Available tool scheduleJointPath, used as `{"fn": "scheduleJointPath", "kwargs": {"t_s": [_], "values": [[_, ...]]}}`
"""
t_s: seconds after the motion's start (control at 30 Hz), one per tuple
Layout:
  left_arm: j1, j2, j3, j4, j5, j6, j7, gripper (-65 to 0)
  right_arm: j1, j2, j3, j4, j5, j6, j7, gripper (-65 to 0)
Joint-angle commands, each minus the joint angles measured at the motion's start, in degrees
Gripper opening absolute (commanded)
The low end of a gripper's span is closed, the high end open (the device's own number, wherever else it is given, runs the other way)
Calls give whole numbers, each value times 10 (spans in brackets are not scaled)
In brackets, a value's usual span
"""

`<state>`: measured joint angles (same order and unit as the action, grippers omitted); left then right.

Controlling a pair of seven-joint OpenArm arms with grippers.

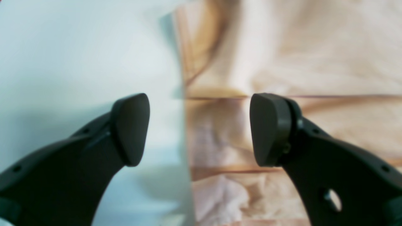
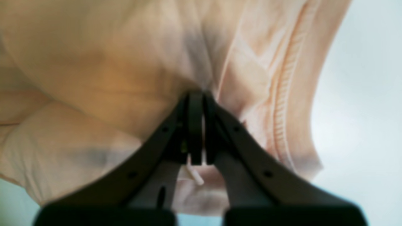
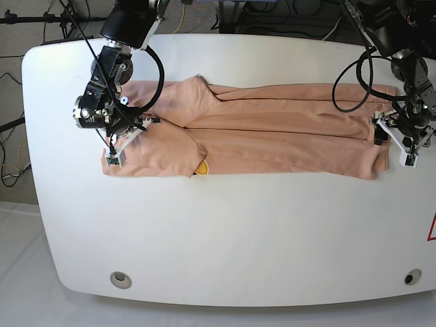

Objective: Fold the T-shirt properly
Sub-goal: 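Lower the left gripper and pinch the shirt's end edge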

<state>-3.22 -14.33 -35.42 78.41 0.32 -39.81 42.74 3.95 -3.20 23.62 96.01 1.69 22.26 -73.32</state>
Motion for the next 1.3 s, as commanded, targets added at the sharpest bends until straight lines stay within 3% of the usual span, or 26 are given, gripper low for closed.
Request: {"fn": "scheduleJointPath", "kwargs": {"t_s": [0.0, 0.37, 0.43, 0.57, 0.7, 1.27], "values": [[-14, -8, 0, -4, -9, -2, -12, -221, 10, 2, -1, 11, 3, 0, 7, -643], [-18, -4, 3, -61, -31, -2, -29, -199, 8, 3, -2, 12, 0, -2, 8, -643], [-16, -3, 1, -67, -50, -2, -30, -184, 8, 3, -1, 12, -1, -2, 7, -642], [-12, -4, 0, -86, -129, -2, -38, -94, 8, 1, -2, 12, -4, -3, 7, -644], [-11, -3, -1, -88, -160, -2, -33, -79, 8, 1, -3, 12, -3, -3, 6, -644], [-11, 0, 8, -86, -189, -2, -15, -157, 7, 2, -3, 10, -2, -1, -1, -646]]}}
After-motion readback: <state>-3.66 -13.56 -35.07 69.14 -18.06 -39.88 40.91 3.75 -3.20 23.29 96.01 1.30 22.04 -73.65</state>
